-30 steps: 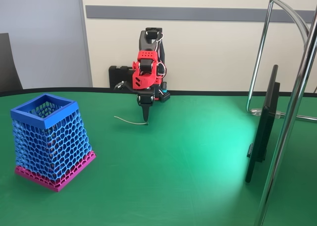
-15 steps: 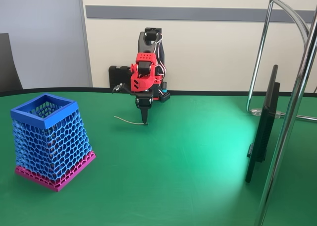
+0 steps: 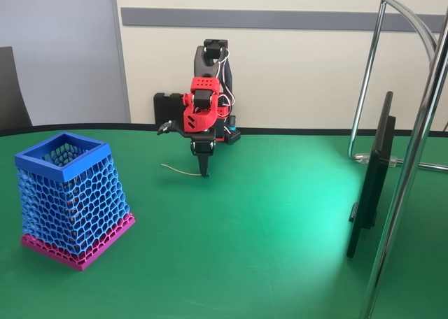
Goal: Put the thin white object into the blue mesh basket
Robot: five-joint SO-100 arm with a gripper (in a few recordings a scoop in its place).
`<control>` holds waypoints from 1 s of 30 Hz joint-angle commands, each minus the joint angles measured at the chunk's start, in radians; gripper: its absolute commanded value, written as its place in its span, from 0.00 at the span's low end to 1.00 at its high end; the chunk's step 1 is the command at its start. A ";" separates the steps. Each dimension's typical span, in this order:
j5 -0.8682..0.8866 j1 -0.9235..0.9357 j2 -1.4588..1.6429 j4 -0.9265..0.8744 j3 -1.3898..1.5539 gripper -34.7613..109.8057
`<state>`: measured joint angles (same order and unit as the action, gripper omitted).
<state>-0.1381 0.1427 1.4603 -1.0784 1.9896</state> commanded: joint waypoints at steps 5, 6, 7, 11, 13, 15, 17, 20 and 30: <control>-0.017 -0.008 -0.009 0.003 -0.035 0.33; -0.018 -0.008 -0.014 0.003 -0.035 0.33; -0.020 -0.008 -0.018 0.003 -0.037 0.33; -0.026 -0.014 -0.031 0.003 -0.038 0.32; -0.028 -0.017 -0.035 0.003 -0.040 0.32; -0.029 -0.020 -0.041 0.003 -0.041 0.32; -0.031 -0.021 -0.041 0.003 -0.043 0.31; -0.032 -0.023 -0.043 0.003 -0.043 0.30; -0.038 -0.026 -0.048 0.003 -0.048 0.28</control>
<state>-0.1687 0.1289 1.4097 -1.0799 1.9742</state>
